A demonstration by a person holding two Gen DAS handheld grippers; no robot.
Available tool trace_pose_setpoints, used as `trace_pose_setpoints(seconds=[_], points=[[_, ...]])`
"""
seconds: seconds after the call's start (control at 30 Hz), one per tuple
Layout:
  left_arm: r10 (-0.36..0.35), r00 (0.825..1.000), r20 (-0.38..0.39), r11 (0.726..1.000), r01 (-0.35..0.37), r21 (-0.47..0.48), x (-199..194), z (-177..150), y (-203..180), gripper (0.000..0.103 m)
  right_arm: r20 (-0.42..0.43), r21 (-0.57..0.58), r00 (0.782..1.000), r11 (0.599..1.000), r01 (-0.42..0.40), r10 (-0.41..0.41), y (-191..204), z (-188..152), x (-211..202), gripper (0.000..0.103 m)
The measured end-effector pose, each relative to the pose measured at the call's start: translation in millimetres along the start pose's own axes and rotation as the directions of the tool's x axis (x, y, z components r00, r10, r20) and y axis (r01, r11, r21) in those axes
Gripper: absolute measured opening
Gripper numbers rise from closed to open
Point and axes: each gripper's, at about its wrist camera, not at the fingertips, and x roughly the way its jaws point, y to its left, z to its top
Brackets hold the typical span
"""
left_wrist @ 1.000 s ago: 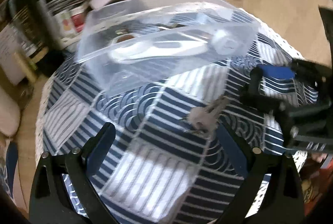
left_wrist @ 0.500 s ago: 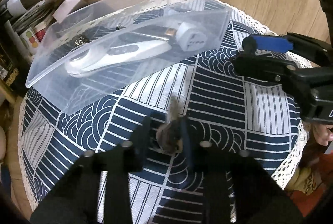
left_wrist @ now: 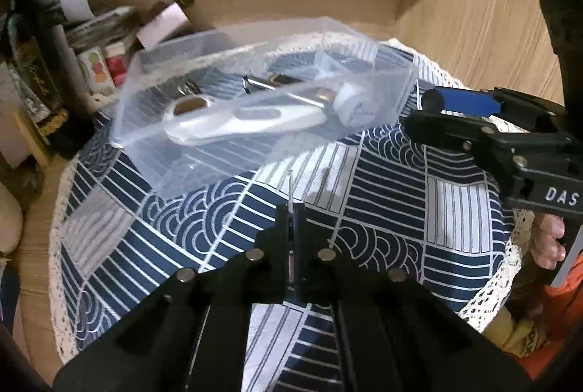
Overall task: Organize rigid objects
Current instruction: 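Grasp the black strap item with the right gripper while the left grasps the keys, then drop the black strap item and keys into the clear box with both grippers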
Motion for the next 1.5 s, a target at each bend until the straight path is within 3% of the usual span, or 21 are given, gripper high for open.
trace_pose_setpoints(seconds=[0.27,0.87,1.2,1.5], points=[[0.007,0.997,0.077,1.000,-0.004,-0.028,-26,12,11,0.001,0.062,-0.008,0.998,1.000,0.004,-0.004,5,16,-12,0.057],[0.030,0.958,0.285,1.000,-0.026,-0.017,-89,75,22,0.001,0.197,-0.033,0.980,0.999,0.006,0.000,6,68,-32,0.057],[0.015,0.957,0.290,1.000,-0.014,-0.006,-74,100,23,0.001,0.183,-0.041,0.983,0.999,0.015,-0.007,-1,82,-12,0.057],[-0.022,0.977,0.212,0.999,0.030,-0.034,-30,115,32,0.001,0.074,-0.030,0.997,0.999,0.018,-0.016,-13,85,39,0.057]])
